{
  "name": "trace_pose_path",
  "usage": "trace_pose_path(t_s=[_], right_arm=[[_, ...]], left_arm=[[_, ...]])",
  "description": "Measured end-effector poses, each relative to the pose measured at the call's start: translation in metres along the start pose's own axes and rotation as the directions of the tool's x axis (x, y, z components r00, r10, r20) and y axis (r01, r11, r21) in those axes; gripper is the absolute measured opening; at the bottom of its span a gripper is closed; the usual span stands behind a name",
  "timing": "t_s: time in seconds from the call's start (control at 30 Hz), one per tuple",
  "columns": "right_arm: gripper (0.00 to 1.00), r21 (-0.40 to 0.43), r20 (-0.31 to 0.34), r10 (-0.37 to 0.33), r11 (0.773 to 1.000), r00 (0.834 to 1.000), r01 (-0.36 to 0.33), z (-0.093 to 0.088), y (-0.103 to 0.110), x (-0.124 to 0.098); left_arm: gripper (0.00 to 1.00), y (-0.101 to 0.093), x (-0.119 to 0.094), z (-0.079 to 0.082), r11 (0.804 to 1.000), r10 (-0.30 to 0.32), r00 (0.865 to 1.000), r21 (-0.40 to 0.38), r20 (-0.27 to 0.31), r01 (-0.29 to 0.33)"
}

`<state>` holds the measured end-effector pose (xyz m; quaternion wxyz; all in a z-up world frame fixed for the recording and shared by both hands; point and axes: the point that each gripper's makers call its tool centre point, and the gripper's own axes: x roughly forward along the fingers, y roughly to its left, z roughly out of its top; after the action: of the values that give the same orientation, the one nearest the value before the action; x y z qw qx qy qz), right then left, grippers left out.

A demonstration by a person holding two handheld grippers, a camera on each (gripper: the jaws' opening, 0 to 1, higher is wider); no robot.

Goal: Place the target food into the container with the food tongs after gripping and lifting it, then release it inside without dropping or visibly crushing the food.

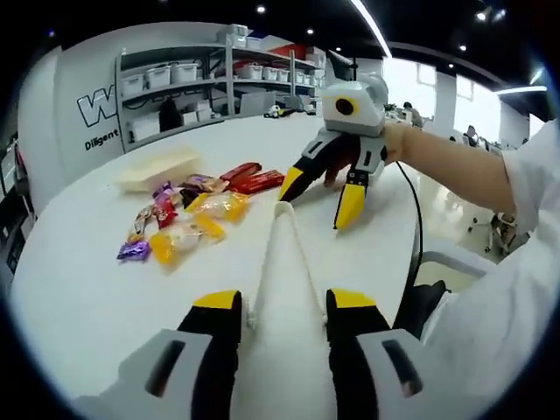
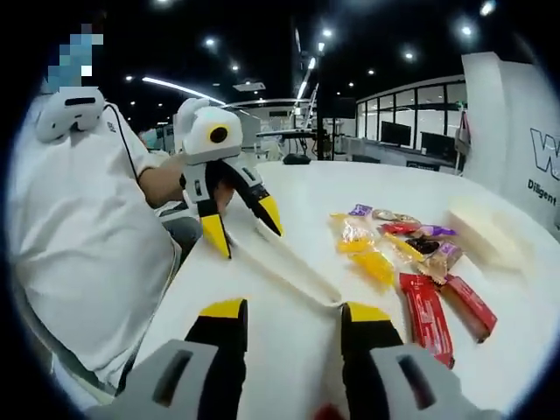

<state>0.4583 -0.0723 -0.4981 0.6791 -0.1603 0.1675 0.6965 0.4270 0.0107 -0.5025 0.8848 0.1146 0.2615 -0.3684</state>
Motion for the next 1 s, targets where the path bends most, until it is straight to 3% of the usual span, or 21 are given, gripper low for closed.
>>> trace_pose_path(t_s=[0.3,0.83,1.0], right_arm=[[0.38,-0.020,-0.014,-0.005,1.000,1.000,0.005,-0.003,0.010,-0.004],[0.39,-0.026,-0.012,-0.018,1.000,1.000,0.017,-0.007,0.025,-0.010],[0.35,-0.033,-0.018,0.001,0.999,1.000,-0.002,-0.008,0.033,-0.011]], left_arm=[[0.34,0.015,0.000,0.001,1.000,0.022,1.000,-0.013,0.006,-0.022],[0.38,0.022,0.006,0.005,1.000,0.028,0.999,0.006,0.017,-0.029],[0.38,0.023,0.008,0.007,1.000,0.028,0.999,0.013,0.019,-0.028]])
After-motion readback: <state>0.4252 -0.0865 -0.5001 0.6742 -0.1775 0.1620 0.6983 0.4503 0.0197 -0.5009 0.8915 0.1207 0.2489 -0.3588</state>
